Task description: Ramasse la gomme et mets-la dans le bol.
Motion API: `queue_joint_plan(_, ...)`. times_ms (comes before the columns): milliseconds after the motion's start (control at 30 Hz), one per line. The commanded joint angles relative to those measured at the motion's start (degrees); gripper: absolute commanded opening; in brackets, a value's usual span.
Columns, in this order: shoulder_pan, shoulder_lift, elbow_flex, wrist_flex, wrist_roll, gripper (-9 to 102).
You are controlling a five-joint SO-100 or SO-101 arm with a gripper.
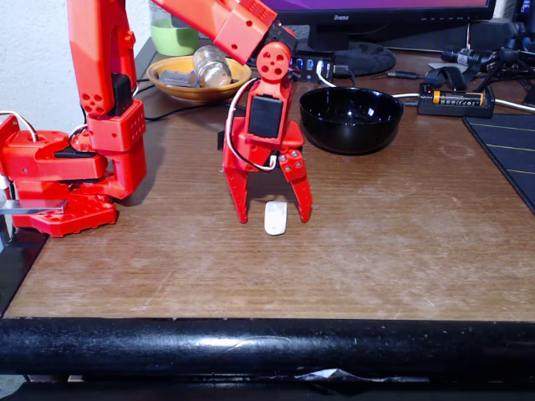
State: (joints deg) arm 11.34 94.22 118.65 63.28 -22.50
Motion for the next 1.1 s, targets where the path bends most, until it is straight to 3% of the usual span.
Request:
queue_joint_plan(0,0.35,1.67,-1.58,0.70,0.70,28)
queue_joint_plan(333,0.35,3.69,-0.88,0.79,0.97,22)
queue_joint_plan(733,0.44,4.22,-0.88,2.72,0.88,22)
queue_joint_plan(1067,1.85,3.52,5.19,-5.10,-1.23,22)
